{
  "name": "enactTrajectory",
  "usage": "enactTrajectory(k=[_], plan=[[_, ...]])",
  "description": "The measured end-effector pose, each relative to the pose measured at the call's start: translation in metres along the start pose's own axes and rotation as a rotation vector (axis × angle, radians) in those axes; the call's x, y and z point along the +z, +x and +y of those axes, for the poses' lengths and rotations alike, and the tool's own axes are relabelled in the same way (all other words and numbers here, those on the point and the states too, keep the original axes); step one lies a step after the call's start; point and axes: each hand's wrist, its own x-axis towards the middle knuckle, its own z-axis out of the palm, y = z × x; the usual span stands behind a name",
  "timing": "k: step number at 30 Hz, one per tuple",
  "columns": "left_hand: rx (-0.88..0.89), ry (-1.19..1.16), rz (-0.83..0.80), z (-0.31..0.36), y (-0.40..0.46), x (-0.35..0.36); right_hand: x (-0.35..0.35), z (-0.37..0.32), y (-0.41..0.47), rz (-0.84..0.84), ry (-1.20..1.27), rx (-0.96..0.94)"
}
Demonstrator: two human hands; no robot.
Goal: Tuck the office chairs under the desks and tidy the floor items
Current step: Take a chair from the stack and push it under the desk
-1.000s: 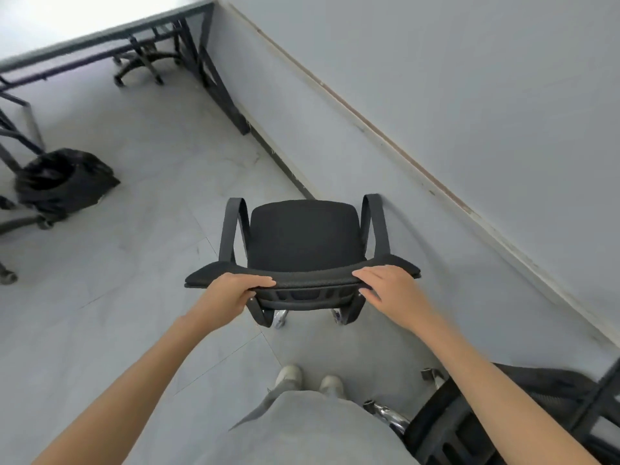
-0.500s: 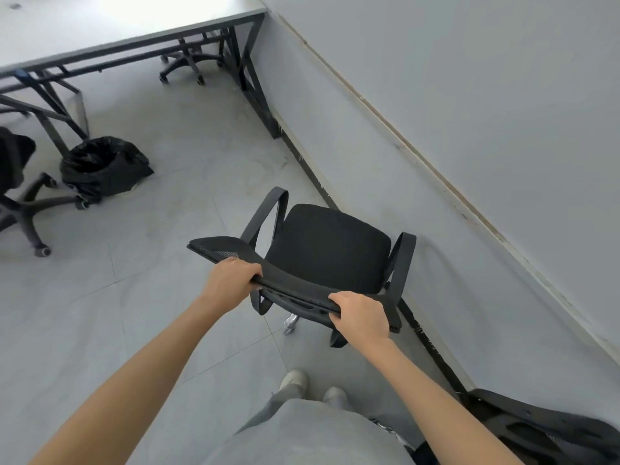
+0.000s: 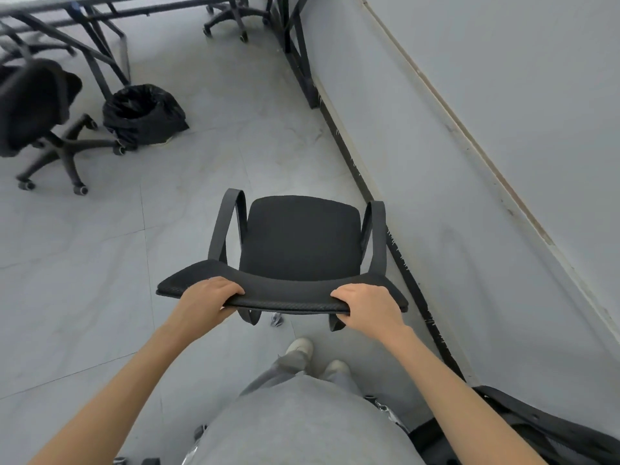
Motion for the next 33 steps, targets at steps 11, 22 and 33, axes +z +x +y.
enactTrajectory(k=[11,22,33], plan=[[-0.325,-0.058,0.011,0.038,-0.019,0.026,-0.023,0.04,0.043,0.058,-0.186,-0.184],[-0.338,-0.013,-0.066,-0.054,0.015,-0.005,-0.023,-0.011,0.104,0.14,-0.125,-0.111],[-0.24,0.042,-0.205,-0.194,0.088,-0.057,-0.016,-0.073,0.214,0.286,-0.077,0.016]])
